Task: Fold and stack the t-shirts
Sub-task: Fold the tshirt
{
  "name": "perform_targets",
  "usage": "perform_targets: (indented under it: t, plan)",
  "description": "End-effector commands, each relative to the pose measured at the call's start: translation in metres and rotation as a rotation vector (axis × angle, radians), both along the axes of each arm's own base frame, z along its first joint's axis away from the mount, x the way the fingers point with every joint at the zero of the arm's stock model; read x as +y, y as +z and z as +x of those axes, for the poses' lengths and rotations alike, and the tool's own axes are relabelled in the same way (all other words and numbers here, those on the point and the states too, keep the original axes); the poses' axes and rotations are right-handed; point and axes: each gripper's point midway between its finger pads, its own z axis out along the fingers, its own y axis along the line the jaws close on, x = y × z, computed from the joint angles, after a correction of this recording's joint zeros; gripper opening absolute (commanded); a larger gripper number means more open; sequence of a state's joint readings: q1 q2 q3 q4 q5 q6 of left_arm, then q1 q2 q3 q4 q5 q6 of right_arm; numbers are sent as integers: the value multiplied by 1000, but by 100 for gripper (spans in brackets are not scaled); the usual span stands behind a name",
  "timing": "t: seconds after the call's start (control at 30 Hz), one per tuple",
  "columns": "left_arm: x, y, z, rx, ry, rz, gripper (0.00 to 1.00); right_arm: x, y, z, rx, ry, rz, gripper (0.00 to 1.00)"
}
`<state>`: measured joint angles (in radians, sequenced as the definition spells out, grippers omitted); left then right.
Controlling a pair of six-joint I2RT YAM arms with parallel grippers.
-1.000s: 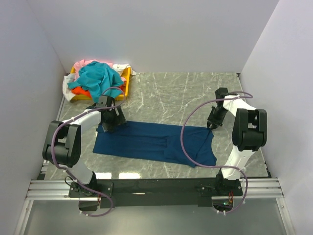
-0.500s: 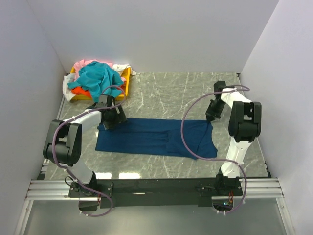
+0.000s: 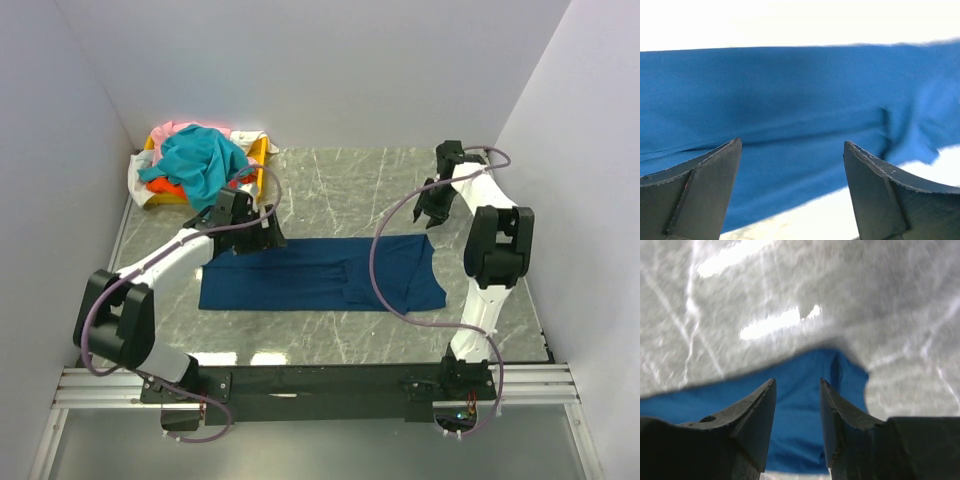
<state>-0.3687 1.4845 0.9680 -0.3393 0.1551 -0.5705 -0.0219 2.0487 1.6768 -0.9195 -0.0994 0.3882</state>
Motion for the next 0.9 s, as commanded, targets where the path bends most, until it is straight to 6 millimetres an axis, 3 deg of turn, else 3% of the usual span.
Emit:
perform_targets:
  t: [0.0, 0.03, 0.1, 0.13, 0.17, 0.23, 0.33, 0.4, 0.53, 0.63, 0.87]
  plan:
    - [-34, 26, -12, -60, -179, -74, 88, 3, 55, -16, -77, 29, -1, 48]
    - [-48, 24, -21, -53, -245, -95, 88, 4, 69, -24, -105, 27, 0, 48]
    - [-70, 14, -38, -19, -333, -110, 87, 9, 62, -50, -68, 26, 18, 47]
    - [-79, 12, -43, -19, -370, -123, 86, 11, 74, -60, -95, 26, 21, 47]
    - [-90, 11, -51, -5, -412, -144, 86, 13, 62, -79, -50, 9, 29, 47]
    - [-115, 6, -66, 16, -490, -164, 85, 29, 64, -101, -53, 36, 53, 45]
    - [-150, 8, -85, 38, -589, -237, 82, 51, 38, -148, 37, 56, 82, 43]
    - [-167, 4, -93, 50, -630, -244, 81, 63, 32, -163, 57, 49, 92, 42]
    - [-189, -4, -104, 72, -680, -246, 80, 87, 11, -200, 112, 53, 120, 41]
    - [-201, -11, -109, 92, -692, -254, 78, 86, 1, -214, 128, 36, 117, 40]
    - [-205, -32, -106, 132, -644, -225, 75, 82, -14, -227, 149, 18, 102, 40]
